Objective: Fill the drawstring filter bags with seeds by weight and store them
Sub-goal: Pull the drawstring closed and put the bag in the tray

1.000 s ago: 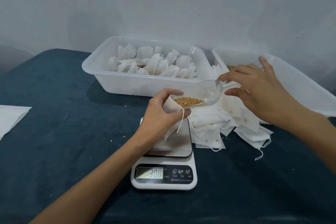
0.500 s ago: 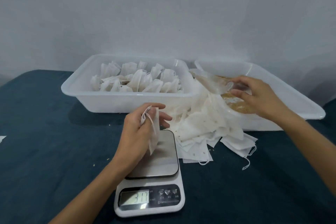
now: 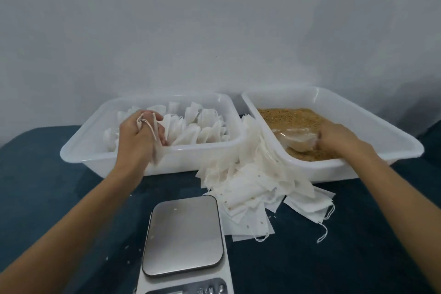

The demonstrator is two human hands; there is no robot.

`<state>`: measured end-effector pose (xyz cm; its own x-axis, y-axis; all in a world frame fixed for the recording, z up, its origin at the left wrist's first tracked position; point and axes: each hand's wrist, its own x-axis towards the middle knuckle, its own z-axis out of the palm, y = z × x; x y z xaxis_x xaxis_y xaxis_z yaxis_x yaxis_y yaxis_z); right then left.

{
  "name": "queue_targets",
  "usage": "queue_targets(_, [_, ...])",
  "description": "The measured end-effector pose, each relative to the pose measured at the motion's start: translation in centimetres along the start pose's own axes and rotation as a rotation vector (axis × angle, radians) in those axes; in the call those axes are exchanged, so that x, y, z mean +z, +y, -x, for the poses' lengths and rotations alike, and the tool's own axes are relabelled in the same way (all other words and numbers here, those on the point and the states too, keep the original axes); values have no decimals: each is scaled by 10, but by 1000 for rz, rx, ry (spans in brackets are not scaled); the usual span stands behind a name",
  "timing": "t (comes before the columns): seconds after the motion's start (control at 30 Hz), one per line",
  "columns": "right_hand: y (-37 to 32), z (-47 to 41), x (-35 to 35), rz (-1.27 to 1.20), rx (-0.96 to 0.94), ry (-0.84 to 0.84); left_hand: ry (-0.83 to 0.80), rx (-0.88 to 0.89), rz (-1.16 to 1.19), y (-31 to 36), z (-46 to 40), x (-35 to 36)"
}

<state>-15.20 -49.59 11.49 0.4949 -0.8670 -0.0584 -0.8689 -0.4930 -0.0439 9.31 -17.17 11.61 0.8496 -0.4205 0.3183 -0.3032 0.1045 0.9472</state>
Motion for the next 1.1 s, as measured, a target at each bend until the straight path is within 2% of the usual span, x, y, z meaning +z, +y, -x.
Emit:
queue_targets(0.1, [-5, 5, -4, 43, 41, -17, 20, -16, -109, 2, -30, 6])
queue_targets(0.13, [-7, 8, -5, 47, 60, 34, 14, -25, -143, 3, -40, 9])
queue_targets(0.2, [-17, 15, -8, -22, 20, 266, -9, -51, -186, 3, -59, 17])
queue_targets(0.27, [-34, 27, -10, -300, -120, 497, -17, -57, -221, 0, -77, 26])
queue_targets(0.37, [-61, 42, -8, -644, -293, 613, 14, -4, -330, -8, -102, 40])
queue_targets(0.5, [-75, 42, 3, -824, -365, 566, 116, 11, -392, -16, -137, 51])
queue_targets(0.63, [-66, 34, 12, -994, -336, 507, 178, 0, -397, -22, -170, 64])
queue_targets(0.87, [-63, 24, 19, -1121, -328, 471, 35, -51, -564, -48, -203, 73])
queue_targets(1.1, [-63, 22, 20, -1137, -313, 430, -240, -128, -1025, -65, -203, 71])
